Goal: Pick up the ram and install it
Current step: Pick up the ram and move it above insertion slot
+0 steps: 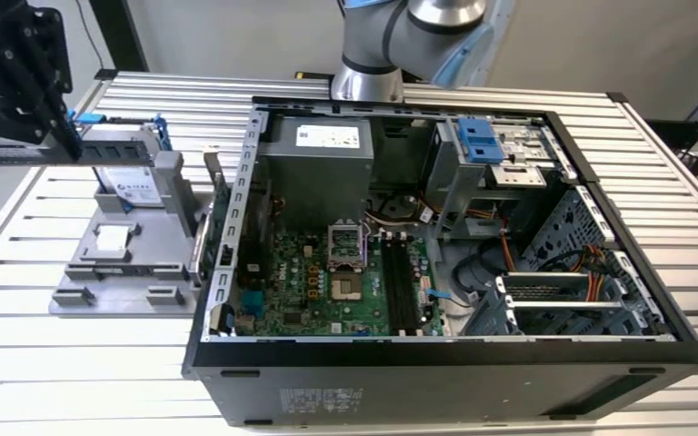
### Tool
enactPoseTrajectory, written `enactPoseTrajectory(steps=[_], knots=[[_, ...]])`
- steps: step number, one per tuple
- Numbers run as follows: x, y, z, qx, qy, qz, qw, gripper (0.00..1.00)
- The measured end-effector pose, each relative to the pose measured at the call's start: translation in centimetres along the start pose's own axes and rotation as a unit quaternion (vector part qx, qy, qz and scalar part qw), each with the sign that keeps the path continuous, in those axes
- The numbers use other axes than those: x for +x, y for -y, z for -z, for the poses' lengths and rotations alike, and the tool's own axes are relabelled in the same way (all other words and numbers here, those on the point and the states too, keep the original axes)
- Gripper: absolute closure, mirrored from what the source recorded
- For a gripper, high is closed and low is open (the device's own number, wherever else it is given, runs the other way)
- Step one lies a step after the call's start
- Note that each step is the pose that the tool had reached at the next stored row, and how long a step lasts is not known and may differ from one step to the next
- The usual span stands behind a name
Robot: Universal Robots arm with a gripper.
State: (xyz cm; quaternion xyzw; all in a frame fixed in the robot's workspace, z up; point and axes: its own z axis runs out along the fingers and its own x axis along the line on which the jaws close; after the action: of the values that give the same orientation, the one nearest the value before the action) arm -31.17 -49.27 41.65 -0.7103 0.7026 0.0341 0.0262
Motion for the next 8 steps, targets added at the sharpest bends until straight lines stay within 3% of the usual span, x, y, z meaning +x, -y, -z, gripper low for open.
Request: enactPoseTrajectory(steps=[8], knots=[[0.03,2.58,0.03,-0.0006,0.0,0.0,1.0,1.0]])
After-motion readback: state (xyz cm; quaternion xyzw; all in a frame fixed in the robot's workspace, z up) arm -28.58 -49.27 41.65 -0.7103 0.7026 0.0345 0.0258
